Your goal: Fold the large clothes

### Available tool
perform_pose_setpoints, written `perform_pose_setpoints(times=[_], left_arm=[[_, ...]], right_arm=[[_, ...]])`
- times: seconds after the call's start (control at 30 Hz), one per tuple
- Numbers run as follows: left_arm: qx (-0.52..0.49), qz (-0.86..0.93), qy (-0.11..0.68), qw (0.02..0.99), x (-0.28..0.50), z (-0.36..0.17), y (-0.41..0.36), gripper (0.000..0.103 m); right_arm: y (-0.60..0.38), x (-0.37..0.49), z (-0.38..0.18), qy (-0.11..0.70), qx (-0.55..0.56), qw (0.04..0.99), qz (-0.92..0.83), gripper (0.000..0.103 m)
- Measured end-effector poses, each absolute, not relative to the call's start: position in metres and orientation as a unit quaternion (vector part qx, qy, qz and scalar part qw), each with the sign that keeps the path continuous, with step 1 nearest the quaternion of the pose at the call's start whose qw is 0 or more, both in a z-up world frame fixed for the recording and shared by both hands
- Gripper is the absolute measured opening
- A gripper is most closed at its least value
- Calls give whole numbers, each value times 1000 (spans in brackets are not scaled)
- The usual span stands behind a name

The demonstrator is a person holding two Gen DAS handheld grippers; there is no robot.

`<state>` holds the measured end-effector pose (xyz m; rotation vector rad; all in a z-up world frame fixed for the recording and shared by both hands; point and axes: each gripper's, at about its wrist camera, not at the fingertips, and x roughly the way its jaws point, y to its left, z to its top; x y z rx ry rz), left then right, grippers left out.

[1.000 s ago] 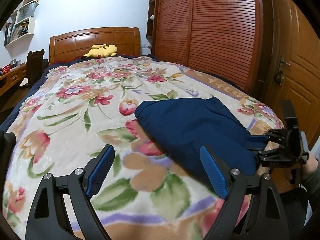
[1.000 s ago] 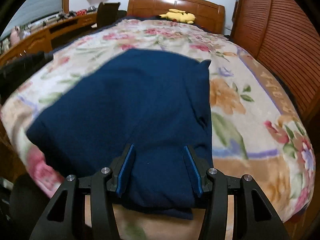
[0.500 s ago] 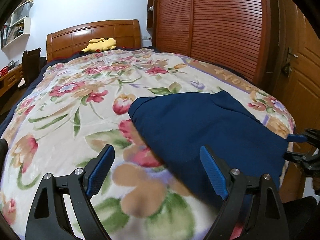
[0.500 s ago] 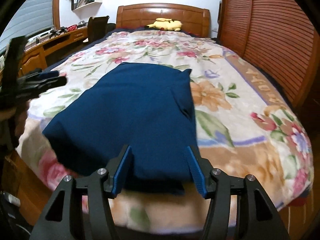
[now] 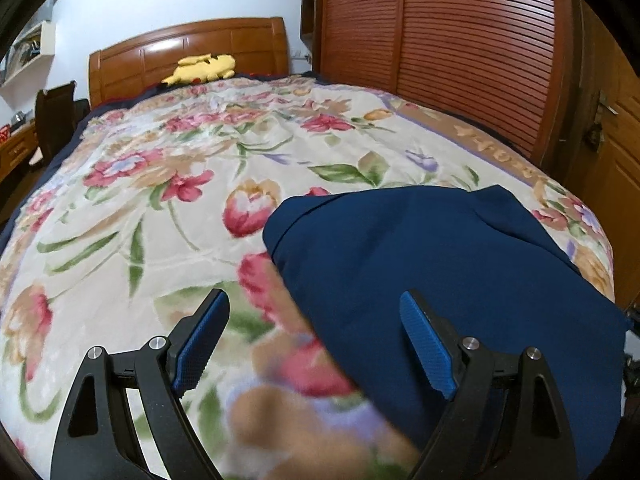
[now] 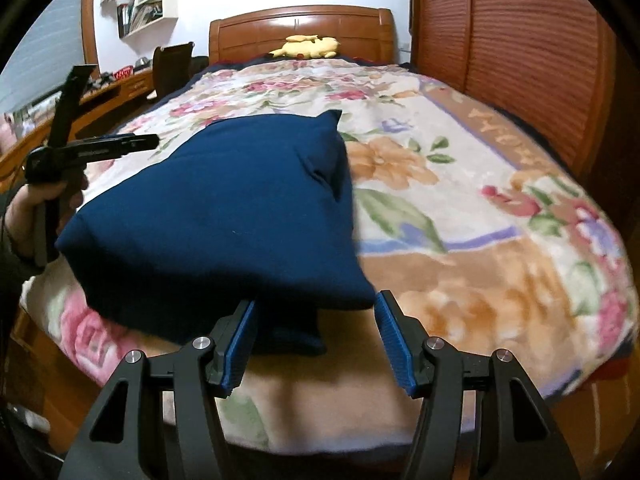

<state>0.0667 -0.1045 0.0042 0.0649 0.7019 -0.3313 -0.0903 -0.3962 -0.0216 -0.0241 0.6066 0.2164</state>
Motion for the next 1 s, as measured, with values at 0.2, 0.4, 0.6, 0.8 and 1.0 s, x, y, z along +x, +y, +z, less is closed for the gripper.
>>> perform_pose_setpoints(times=[0.2,0.4,0.6,0.8,1.0], left_arm=[[17,-150,377,914,104,-14,-105,88],[3,-147,397,906,137,-26,-107,88],[-24,-149,429,891,166,-38,-107,88],[-48,-181,446,875,173,-42,-110,59],[11,-170,424,890,159,-23,-122,19]], right_arm=[[-395,-73,-30,294,29,947,122,63],[-405,-68,-37,294,52,947,121,66],[-394,-72,-40,302,45,941,143,66],[-391,-67,-40,297,39,943,145,65],[-390,-66,-39,292,47,939,175,30]])
